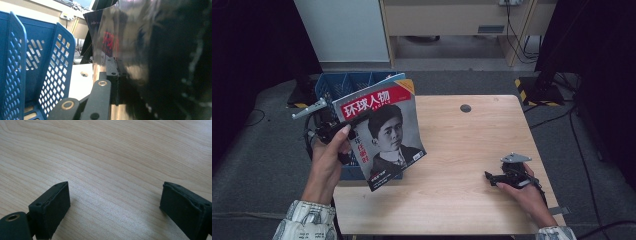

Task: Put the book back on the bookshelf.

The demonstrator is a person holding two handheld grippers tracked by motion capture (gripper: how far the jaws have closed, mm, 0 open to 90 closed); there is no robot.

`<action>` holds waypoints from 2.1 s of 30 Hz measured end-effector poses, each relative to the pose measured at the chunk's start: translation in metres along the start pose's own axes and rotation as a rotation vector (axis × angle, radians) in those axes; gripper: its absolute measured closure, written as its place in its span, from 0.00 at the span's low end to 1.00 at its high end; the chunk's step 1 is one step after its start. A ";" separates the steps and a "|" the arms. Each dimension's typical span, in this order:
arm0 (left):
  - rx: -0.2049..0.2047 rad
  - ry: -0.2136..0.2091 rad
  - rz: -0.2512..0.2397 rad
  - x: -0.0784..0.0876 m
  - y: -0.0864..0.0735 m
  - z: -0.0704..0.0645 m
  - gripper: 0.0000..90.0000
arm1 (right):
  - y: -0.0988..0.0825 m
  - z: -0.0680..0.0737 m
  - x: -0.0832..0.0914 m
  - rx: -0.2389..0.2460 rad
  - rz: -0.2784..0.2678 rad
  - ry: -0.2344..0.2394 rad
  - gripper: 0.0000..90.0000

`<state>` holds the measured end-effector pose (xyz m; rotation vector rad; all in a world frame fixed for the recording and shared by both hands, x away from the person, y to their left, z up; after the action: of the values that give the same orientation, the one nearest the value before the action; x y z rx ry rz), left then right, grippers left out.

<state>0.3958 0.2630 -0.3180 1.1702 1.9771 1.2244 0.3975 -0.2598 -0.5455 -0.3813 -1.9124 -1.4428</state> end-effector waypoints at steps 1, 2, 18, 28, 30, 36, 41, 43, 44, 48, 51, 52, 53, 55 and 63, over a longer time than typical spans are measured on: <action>0.002 0.001 -0.003 0.001 0.001 0.000 0.96 | 0.000 0.000 0.000 0.000 0.000 0.000 0.10; 0.002 0.003 -0.006 0.002 0.001 0.000 0.96 | 0.000 0.000 0.000 -0.001 0.001 0.000 0.10; 0.011 0.025 -0.033 0.016 0.006 0.003 0.96 | 0.000 -0.001 0.000 0.005 -0.003 0.005 0.11; 0.016 0.041 -0.046 0.027 0.006 0.006 0.96 | 0.000 -0.001 -0.001 0.011 -0.006 0.005 0.11; 0.014 0.045 -0.050 0.030 0.006 0.007 0.96 | 0.000 -0.001 -0.001 0.011 -0.006 0.006 0.11; 0.012 0.059 -0.051 0.037 0.007 0.009 0.96 | 0.000 -0.002 -0.001 0.012 -0.006 0.008 0.11; 0.012 0.063 -0.062 0.044 0.008 0.008 0.96 | 0.000 -0.002 -0.001 0.011 -0.005 0.009 0.11; 0.013 0.064 -0.073 0.048 0.010 0.007 0.96 | 0.000 -0.002 -0.001 0.012 -0.003 0.011 0.11; 0.015 0.065 -0.080 0.049 0.011 0.007 0.96 | 0.000 -0.002 -0.001 0.012 -0.003 0.011 0.11; 0.011 0.072 -0.092 0.054 0.015 0.007 0.96 | 0.000 -0.002 -0.001 0.012 -0.003 0.011 0.11; 0.005 0.072 -0.101 0.057 0.019 0.007 0.96 | 0.001 -0.002 -0.001 0.012 -0.004 0.011 0.11; 0.005 0.073 -0.102 0.058 0.019 0.007 0.96 | 0.001 -0.002 -0.001 0.012 -0.004 0.011 0.11; 0.007 0.076 -0.104 0.059 0.020 0.007 0.96 | 0.000 -0.002 -0.001 0.012 -0.004 0.010 0.11; 0.006 0.082 -0.101 0.062 0.021 0.008 0.96 | 0.001 -0.002 -0.001 0.012 -0.004 0.011 0.11; 0.010 0.107 -0.107 0.076 0.021 0.014 0.96 | 0.001 -0.002 -0.001 0.013 -0.004 0.011 0.11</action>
<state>0.3785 0.3398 -0.3051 1.0080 2.0978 1.2465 0.3990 -0.2612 -0.5454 -0.3637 -1.9138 -1.4315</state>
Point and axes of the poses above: each handheld gripper's, and its own axes: x roughly backward along the jaws, y roughly out of its top, z roughly to its left, the point moved 1 cm from there along -x, roughly forward along the jaws, and after that the axes turned 12 degrees about -y, right-handed, at the moved point
